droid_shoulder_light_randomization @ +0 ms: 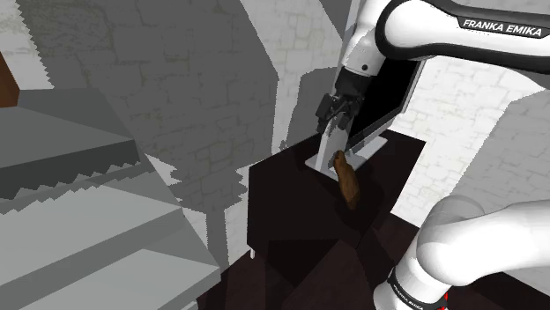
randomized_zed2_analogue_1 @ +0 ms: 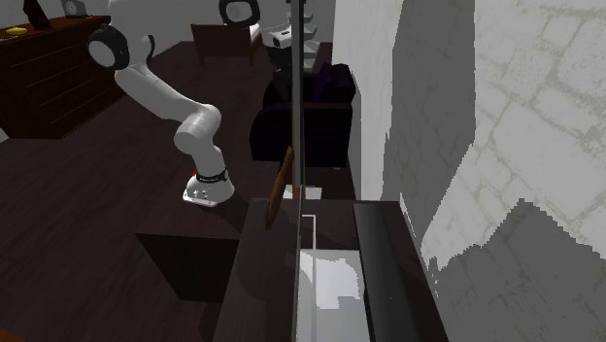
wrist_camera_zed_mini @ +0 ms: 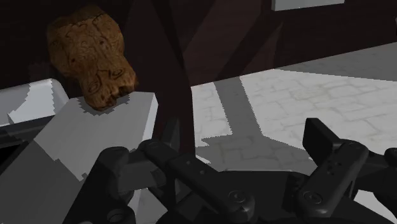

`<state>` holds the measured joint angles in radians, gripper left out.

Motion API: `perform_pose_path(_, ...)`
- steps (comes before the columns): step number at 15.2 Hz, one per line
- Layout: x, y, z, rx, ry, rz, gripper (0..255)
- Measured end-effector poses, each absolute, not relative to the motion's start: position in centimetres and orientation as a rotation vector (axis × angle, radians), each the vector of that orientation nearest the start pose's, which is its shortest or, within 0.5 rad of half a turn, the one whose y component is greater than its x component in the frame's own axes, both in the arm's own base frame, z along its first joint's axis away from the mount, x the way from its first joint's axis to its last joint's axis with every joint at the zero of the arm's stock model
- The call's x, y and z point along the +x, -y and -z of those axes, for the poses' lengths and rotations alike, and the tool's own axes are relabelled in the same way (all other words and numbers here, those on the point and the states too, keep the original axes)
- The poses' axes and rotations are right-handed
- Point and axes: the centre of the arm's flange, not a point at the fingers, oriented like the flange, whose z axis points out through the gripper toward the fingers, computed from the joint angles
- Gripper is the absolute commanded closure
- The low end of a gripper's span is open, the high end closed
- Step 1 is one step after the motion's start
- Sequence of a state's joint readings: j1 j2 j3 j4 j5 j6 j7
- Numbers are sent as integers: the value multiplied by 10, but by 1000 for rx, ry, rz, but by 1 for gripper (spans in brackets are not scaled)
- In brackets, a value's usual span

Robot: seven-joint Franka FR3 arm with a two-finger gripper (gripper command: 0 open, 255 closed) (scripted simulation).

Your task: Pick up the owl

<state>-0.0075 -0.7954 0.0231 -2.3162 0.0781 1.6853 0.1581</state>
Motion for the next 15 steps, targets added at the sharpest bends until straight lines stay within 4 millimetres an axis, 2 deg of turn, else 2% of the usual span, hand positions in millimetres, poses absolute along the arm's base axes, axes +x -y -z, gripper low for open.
perform_pose_path(2, 315, -14, -618, -3065, -215, 255, 0)
perform_pose_path(5, 311, -7, -594, -3153, -132, 320, 0)
perform_pose_path(7, 309, 5, -571, -3219, -63, 373, 0)
perform_pose_path(13, 301, 36, -519, -3406, 171, 549, 0)
perform_pose_path(15, 304, 50, -497, -3459, 251, 603, 0)
